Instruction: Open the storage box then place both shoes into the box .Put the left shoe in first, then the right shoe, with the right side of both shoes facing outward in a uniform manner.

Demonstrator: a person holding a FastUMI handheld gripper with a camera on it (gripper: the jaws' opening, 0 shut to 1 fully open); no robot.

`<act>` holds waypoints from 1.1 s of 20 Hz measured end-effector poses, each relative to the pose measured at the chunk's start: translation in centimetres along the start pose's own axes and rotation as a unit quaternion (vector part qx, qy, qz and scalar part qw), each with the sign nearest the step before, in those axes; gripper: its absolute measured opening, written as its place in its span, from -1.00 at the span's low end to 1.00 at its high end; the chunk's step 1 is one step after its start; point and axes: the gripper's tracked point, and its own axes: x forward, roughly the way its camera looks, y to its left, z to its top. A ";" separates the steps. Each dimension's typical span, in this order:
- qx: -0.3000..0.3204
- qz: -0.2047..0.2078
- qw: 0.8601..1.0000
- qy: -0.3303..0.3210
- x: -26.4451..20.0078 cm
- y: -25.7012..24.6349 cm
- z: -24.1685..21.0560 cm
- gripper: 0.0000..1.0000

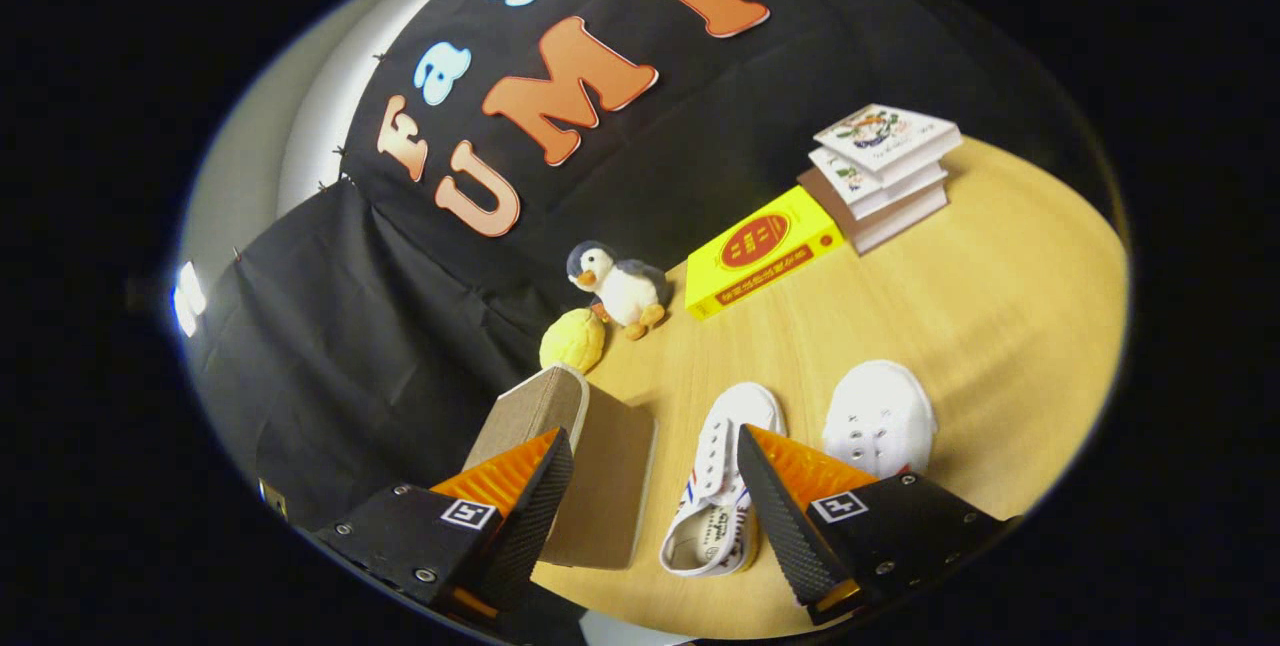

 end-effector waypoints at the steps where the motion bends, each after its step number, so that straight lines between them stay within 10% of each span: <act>1: 0.019 0.017 1.000 0.013 0.8 0.6 -0.7 0.97; 22: 0.200 0.232 0.927 0.217 9.2 11.5 -10.6 0.96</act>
